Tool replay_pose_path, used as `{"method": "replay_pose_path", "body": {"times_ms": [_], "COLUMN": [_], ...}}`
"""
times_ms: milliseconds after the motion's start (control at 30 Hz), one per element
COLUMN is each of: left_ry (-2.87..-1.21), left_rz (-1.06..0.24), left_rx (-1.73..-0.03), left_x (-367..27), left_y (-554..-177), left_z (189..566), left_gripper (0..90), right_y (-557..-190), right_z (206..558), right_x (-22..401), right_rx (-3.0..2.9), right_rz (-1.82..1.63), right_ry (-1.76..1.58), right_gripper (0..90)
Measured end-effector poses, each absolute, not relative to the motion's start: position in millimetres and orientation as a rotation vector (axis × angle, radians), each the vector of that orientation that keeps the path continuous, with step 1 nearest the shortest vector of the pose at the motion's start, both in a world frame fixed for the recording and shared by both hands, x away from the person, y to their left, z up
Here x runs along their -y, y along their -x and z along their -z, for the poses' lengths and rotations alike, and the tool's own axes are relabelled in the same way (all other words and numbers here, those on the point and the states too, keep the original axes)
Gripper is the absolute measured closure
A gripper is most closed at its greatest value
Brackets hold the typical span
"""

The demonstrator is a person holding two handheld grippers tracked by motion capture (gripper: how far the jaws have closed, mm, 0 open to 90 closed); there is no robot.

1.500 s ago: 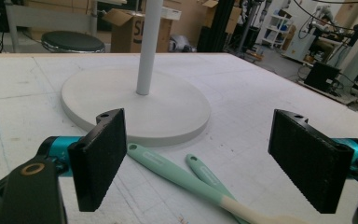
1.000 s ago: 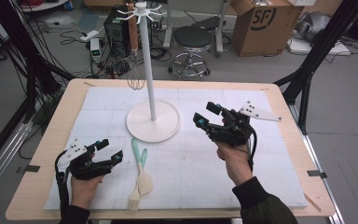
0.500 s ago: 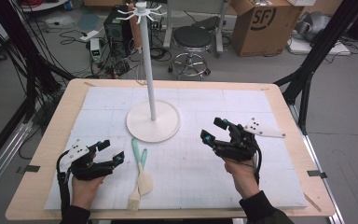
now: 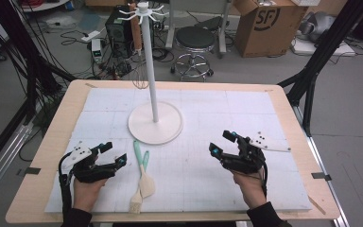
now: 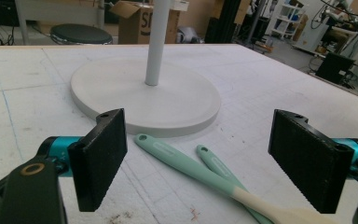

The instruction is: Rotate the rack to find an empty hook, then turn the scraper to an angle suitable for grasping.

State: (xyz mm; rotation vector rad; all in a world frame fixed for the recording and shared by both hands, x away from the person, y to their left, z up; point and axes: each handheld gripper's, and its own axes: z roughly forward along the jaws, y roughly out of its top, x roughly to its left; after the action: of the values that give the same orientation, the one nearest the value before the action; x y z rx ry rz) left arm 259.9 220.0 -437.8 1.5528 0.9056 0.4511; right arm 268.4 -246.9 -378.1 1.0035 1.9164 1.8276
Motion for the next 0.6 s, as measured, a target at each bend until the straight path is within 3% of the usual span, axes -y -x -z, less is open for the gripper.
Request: {"method": "replay_pose_path", "body": {"times_ms": [500,600], "left_ry": [-1.577,-1.574], "left_rz": [-0.454,-0.438], "left_rx": [-0.897,-0.896], "left_x": [-217.1,-217.9], "left_y": [-260.9,-261.1], "left_z": [437.9,438.4], "left_gripper": [20.0,23.4], "right_y": [-254.2,-251.1], "right_z": [402.0,404.8], "right_x": [260.0,261.6], "right_rx": [-1.933,-1.944], "right_rz": [-1.789,-1.753], "right_ry": [-1.017,-1.011], "right_gripper": [20.9,20.9]}}
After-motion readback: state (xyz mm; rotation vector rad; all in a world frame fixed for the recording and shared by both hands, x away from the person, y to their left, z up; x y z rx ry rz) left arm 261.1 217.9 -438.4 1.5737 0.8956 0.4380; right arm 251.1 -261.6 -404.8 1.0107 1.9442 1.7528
